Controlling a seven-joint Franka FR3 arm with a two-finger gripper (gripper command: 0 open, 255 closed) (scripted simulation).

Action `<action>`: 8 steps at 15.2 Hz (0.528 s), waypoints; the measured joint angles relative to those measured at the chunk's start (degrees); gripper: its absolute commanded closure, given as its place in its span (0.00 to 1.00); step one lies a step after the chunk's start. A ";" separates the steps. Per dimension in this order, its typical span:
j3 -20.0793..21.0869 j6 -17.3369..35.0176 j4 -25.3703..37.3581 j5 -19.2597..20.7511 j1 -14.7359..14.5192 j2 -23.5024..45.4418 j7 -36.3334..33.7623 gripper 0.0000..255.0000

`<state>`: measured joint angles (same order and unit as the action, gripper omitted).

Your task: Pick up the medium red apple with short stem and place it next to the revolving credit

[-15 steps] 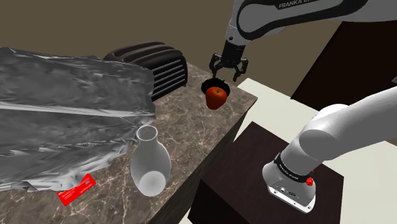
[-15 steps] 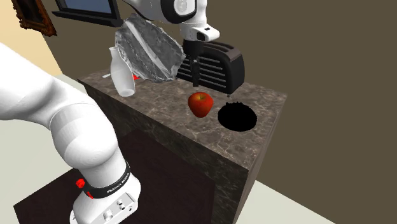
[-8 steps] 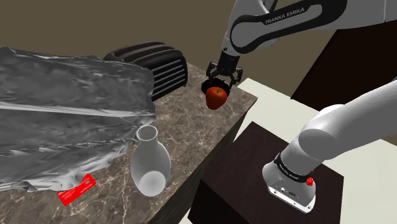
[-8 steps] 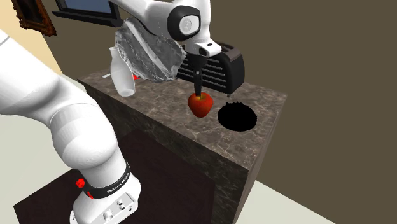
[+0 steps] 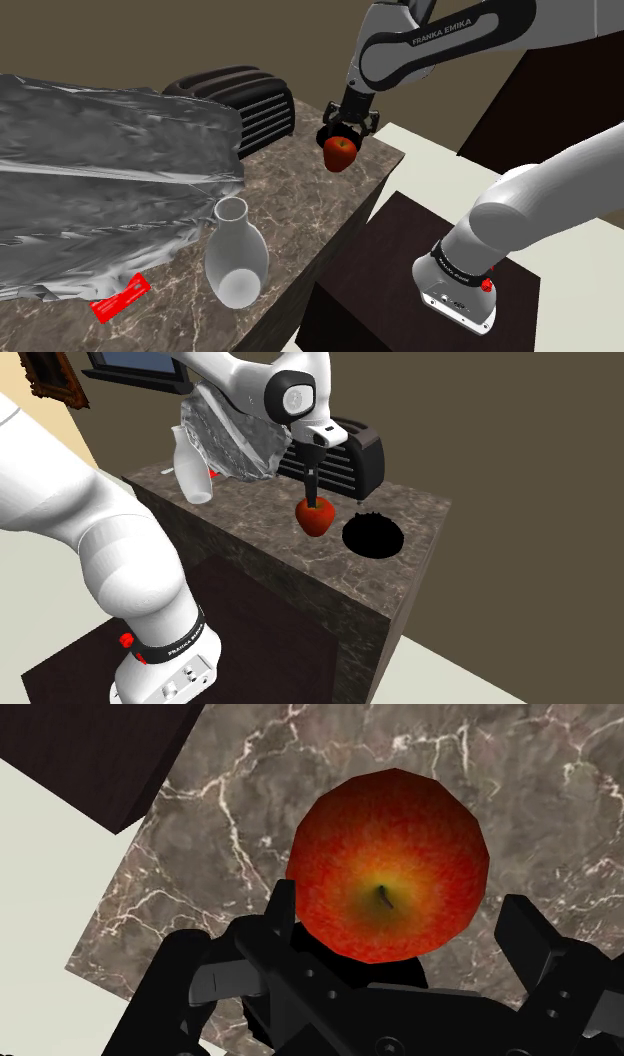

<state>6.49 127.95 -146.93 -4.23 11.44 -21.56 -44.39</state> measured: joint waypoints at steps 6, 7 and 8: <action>0.00 0.00 0.00 0.00 0.00 0.00 0.00 1.00; 0.00 0.00 0.00 0.00 0.00 0.00 0.00 1.00; 0.00 0.00 0.00 0.00 0.00 0.00 0.00 1.00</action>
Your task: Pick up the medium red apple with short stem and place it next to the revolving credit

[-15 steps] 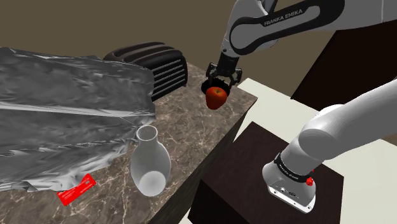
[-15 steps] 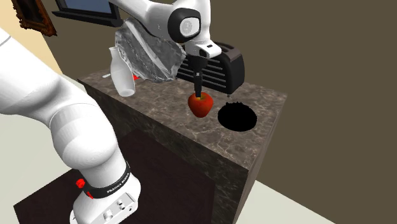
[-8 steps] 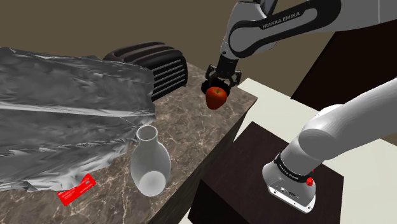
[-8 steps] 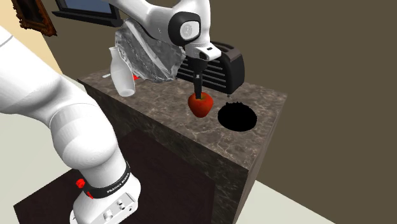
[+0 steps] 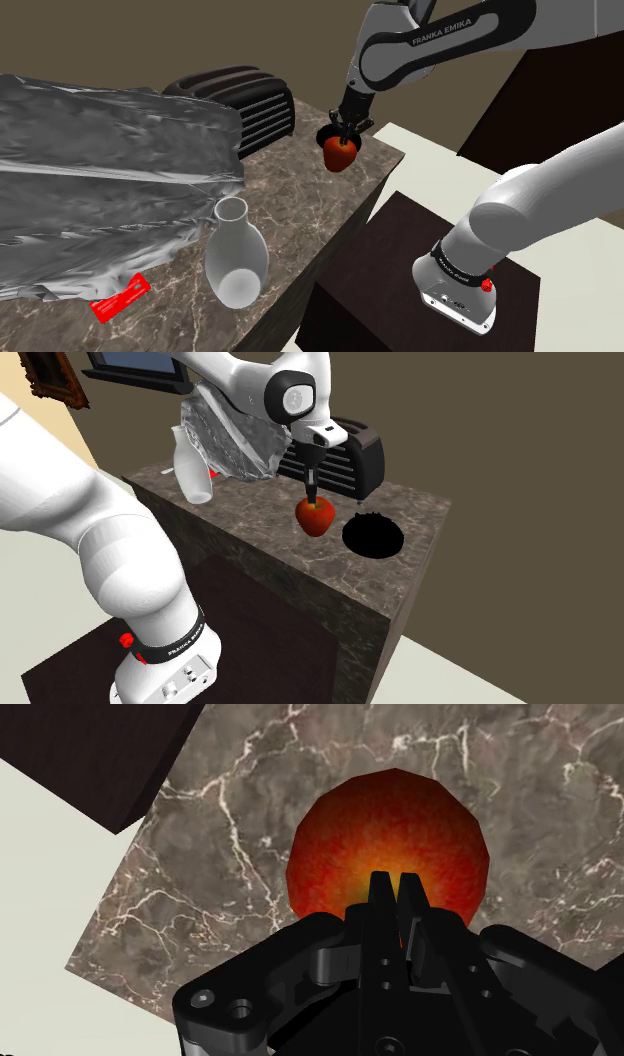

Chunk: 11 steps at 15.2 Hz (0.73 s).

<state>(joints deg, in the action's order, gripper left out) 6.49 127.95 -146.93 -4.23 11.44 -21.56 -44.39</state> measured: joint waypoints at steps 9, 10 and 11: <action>-0.18 -3.57 1.95 0.05 0.02 -1.65 0.00 1.00; -0.21 -4.25 2.37 0.06 0.03 -1.91 0.00 1.00; -0.21 -5.15 3.03 0.08 0.02 -2.14 -0.05 1.00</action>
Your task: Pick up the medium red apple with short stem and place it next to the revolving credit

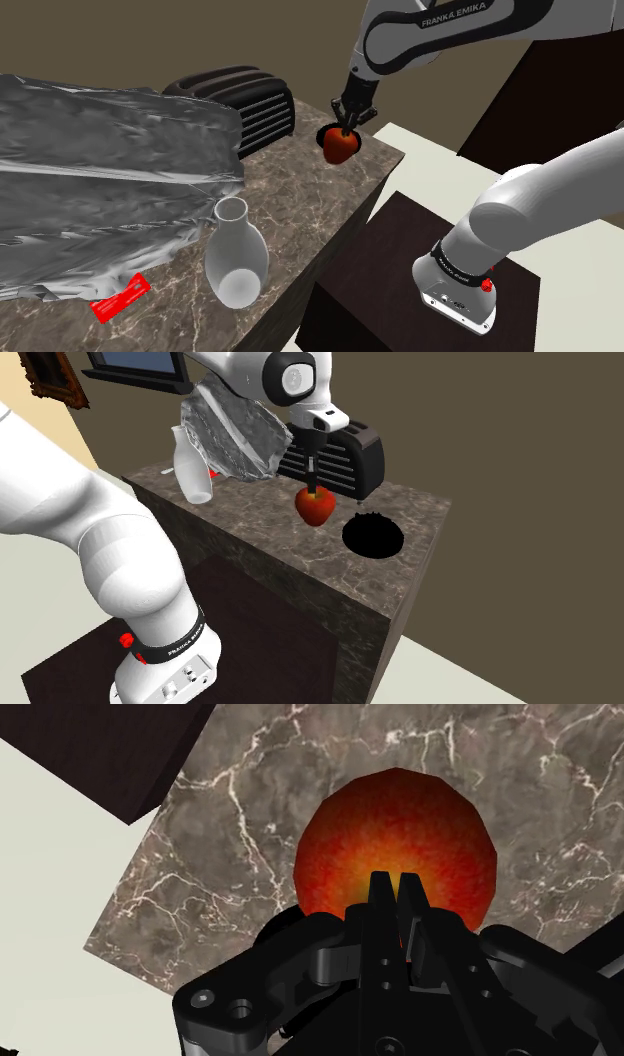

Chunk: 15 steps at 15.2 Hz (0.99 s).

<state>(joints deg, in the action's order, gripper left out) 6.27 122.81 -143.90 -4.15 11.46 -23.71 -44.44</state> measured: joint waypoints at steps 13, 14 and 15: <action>-0.45 -10.77 7.84 0.26 0.10 -2.94 -0.16 1.00; -0.54 -11.65 8.63 0.31 0.14 -3.03 -0.11 1.00; -0.62 -12.29 8.93 0.33 0.16 -3.36 -0.04 1.00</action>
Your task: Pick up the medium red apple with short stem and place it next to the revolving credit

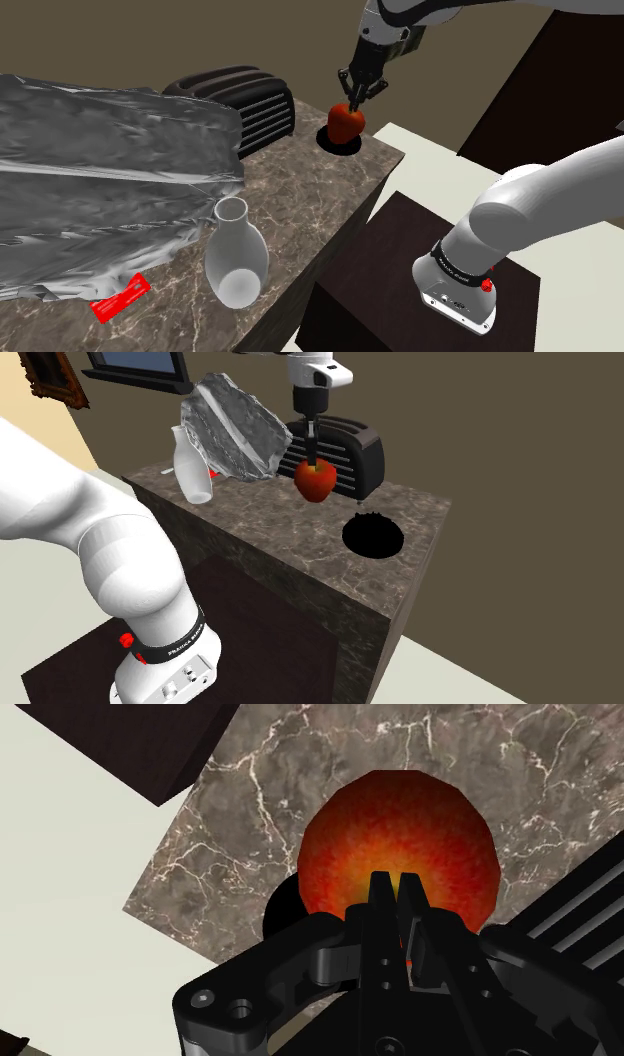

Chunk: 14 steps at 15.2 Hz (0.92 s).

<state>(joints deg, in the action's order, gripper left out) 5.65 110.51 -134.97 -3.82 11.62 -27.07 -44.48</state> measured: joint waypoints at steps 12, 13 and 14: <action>-0.21 -9.41 9.29 0.25 0.09 -0.12 -0.37 1.00; -0.25 -10.29 10.18 0.28 0.10 -0.11 -0.38 1.00; -0.26 -11.06 10.98 0.30 0.11 -0.08 -0.42 1.00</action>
<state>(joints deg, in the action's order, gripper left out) 5.39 99.45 -123.99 -3.52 11.73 -27.15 -44.90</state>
